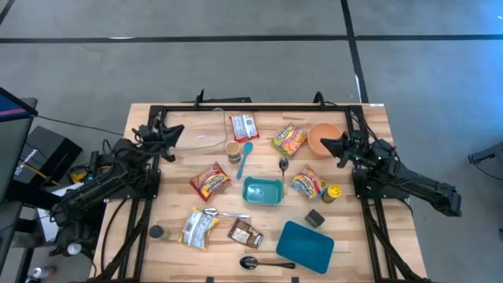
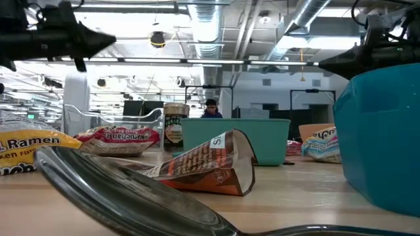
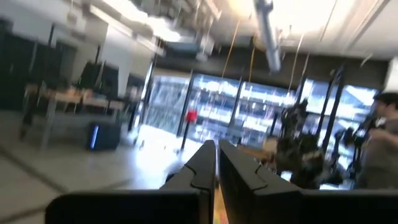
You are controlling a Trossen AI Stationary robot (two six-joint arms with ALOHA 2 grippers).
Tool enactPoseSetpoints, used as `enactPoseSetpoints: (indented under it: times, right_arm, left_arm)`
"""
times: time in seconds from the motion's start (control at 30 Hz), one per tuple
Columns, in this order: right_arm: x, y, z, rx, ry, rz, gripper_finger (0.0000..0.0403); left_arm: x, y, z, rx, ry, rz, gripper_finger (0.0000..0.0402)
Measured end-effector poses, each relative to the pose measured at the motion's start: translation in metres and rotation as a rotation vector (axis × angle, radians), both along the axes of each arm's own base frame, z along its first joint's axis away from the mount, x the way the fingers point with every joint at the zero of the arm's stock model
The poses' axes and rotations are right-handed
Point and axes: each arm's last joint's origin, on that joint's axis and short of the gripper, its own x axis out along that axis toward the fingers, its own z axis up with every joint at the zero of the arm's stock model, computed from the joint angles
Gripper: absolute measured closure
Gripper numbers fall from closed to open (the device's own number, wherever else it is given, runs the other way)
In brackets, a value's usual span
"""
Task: Pick & Place Food Item
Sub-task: Put the blue noodle pack into the transparent bin
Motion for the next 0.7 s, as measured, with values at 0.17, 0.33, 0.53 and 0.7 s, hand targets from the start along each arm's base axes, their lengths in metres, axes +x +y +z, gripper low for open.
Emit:
enactPoseSetpoints:
  times: [0.17,0.33,0.53,0.7]
  right_arm:
    - [-0.003,0.002,0.014,-0.128,-0.011,-0.013,0.0403]
    - [-0.007,0.004,0.034,-0.222,-0.033,-0.029,0.0403]
    - [-0.015,0.008,0.059,-0.216,-0.09,-0.02,0.0403]
    - [-0.023,0.013,0.073,-0.194,-0.035,0.0,0.0403]
  left_arm:
    - [-0.003,-0.002,0.007,0.049,-0.062,0.001,0.039]
    - [-0.003,-0.002,0.008,0.058,-0.075,0.001,0.039]
    - [-0.005,-0.003,0.011,0.074,-0.109,0.0,0.039]
    - [-0.003,-0.002,0.01,0.034,-0.108,-0.022,0.039]
